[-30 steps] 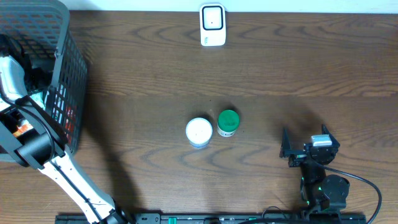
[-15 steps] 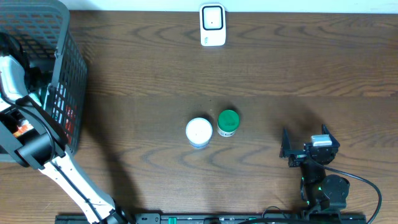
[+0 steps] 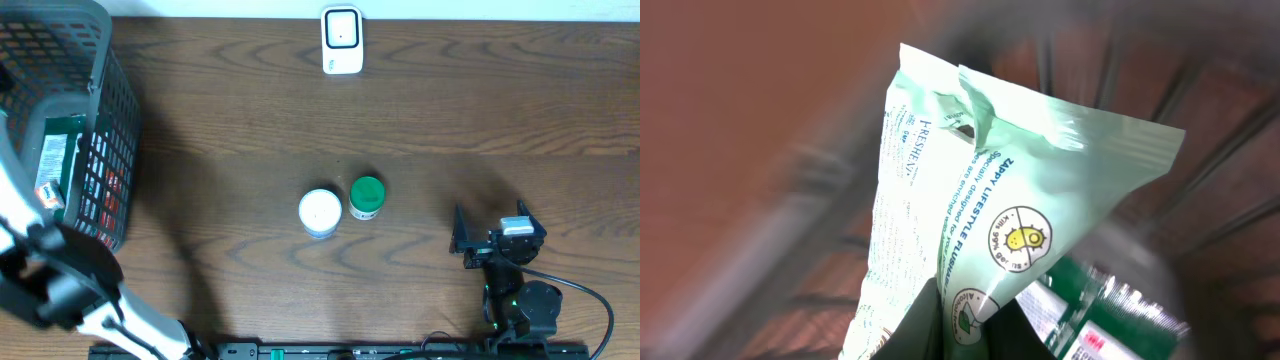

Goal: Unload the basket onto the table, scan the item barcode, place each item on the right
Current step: 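Grasp the mint wipes pack and carry it toward the scanner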

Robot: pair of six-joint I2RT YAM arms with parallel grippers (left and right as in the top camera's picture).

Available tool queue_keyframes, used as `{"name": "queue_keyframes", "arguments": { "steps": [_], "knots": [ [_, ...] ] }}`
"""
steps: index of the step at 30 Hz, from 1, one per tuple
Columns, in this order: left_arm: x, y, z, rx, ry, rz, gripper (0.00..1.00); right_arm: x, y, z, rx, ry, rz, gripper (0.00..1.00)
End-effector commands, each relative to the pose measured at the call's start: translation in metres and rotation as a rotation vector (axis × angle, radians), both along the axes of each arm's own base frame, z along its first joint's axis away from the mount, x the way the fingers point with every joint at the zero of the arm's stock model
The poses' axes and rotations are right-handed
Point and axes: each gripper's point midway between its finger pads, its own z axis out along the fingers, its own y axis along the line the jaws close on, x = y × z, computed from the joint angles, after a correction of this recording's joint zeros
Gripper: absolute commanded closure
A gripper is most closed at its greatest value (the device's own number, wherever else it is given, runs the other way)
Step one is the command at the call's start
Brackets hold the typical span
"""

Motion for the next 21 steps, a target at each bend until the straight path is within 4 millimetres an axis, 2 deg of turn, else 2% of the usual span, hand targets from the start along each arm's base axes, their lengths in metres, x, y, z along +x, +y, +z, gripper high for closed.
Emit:
{"name": "queue_keyframes", "arguments": {
  "steps": [1,4,8,14,21],
  "knots": [
    [-0.015,-0.015,0.054,0.047,-0.116,0.025,0.93,0.0,0.0,-0.001,0.012,0.004,-0.003,0.01],
    [-0.026,-0.032,0.084,0.06,-0.181,0.023,0.93,0.0,0.0,-0.001,0.012,0.004,-0.003,0.01],
    [-0.039,-0.069,0.102,-0.002,-0.242,0.017,0.92,0.0,0.0,-0.001,0.012,0.004,-0.003,0.01],
    [-0.041,-0.169,0.087,-0.204,-0.178,-0.182,0.93,0.0,0.0,-0.001,0.012,0.004,-0.003,0.01],
    [-0.032,-0.282,0.055,-0.302,-0.019,-0.417,0.92,0.0,0.0,-0.001,0.012,0.004,-0.003,0.01]
  ]
}}
